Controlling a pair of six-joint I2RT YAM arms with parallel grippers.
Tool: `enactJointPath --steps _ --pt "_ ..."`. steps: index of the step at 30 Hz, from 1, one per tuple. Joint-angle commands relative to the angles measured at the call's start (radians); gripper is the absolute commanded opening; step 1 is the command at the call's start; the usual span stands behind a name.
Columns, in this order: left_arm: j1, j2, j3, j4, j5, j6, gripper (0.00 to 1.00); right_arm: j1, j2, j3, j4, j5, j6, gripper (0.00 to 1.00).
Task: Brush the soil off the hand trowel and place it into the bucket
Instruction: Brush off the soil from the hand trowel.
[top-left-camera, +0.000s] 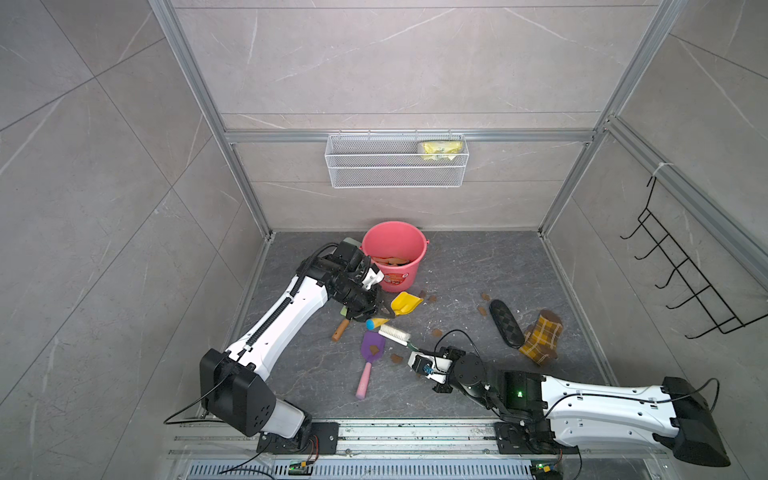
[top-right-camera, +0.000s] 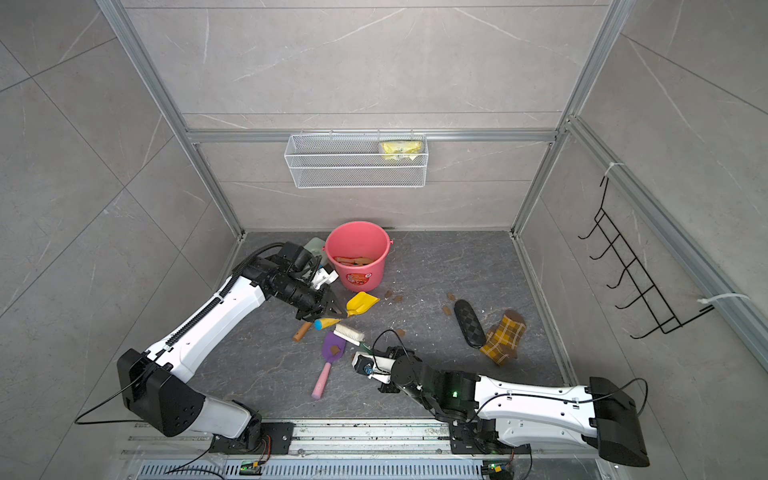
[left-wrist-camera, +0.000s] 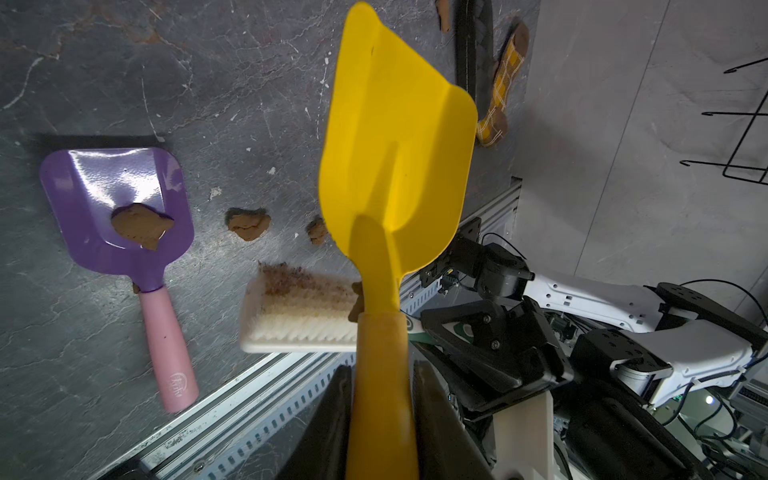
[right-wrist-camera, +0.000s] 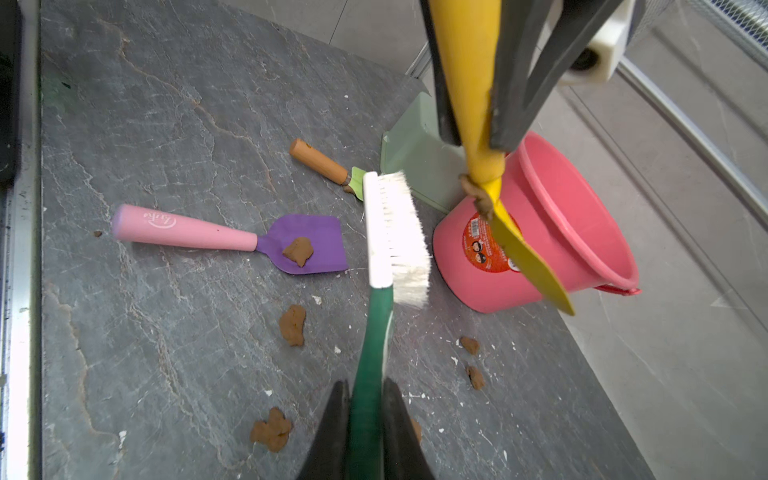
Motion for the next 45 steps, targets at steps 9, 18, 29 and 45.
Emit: enactJointPath --steps 9,18,29,45 --pt "-0.007 0.002 -0.009 0.006 -0.014 0.031 0.00 -0.024 -0.005 0.013 -0.030 0.182 0.059 0.00" --pt "-0.005 0.015 0.020 -0.002 -0.012 0.039 0.00 -0.043 0.011 0.012 -0.121 0.146 0.130 0.00" --pt "-0.008 0.046 0.006 -0.051 0.031 0.059 0.00 -0.043 0.016 0.041 -0.020 0.183 0.021 0.00" --pt "-0.009 0.075 0.079 -0.093 0.053 0.075 0.00 -0.103 0.033 0.040 -0.125 0.147 0.077 0.00"
